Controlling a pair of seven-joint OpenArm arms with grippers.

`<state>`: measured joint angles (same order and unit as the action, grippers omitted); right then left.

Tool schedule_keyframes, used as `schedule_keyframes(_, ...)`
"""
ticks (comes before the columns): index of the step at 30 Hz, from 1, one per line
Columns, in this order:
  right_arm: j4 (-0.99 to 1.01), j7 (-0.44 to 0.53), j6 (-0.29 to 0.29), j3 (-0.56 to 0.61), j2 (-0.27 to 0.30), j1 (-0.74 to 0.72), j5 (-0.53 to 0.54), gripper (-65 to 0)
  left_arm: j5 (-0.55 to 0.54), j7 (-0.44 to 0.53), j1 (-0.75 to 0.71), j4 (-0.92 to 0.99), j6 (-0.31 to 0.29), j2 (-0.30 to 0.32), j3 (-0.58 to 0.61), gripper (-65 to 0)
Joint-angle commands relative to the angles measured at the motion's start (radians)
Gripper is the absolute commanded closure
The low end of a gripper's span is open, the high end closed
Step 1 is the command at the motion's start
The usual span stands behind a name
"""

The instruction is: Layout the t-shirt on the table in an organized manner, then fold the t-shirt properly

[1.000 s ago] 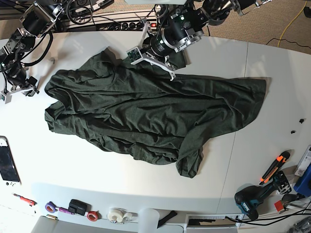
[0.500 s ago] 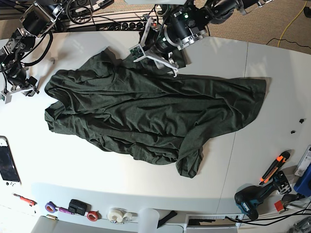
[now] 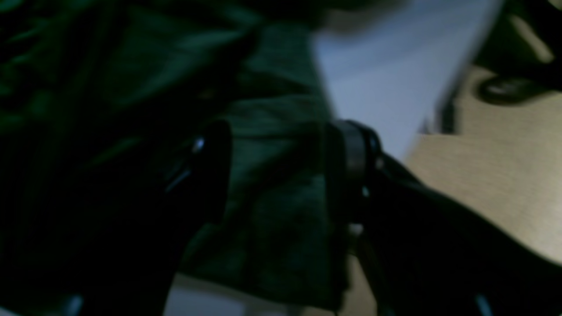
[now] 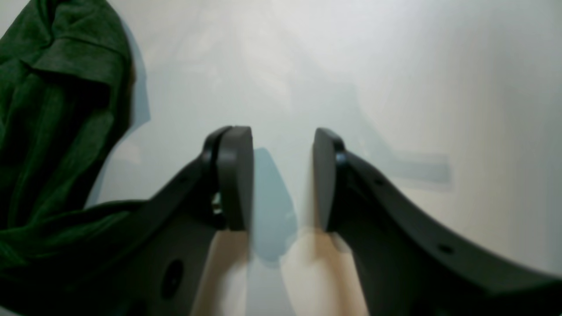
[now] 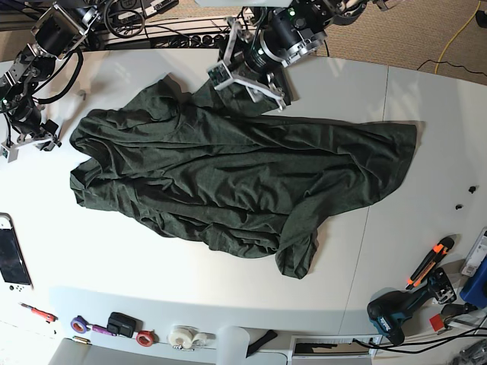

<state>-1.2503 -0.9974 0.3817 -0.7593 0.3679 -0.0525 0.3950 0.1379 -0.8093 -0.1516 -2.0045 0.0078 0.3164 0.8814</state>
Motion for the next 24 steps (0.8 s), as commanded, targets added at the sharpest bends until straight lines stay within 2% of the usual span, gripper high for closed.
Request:
schedule_keyframes(1,0.001,-0.041,-0.008,-0.002,0.011,0.003,-0.018,-23.6,0.000,0.032,0.008,-0.011,0.004,-0.005,0.000,-33.1)
schedule_keyframes(10,0.001,-0.034,-0.008,-0.002,0.006,0.002,-0.018,-23.6,-0.018,0.051,0.018,0.078,-0.002,-0.056,0.000,-33.0)
schedule_keyframes(18,0.001,-0.034,-0.008,-0.002,0.006,0.003,-0.018,-23.6,-0.019,0.047,0.035,0.079,0.000,-0.056,0.000,-18.9)
schedule_keyframes(24,0.001,-0.035,-0.008,-0.002,0.006,0.003,-0.018,-23.6,-0.030,0.047,0.035,0.086,-0.004,-0.056,0.000,-18.7)
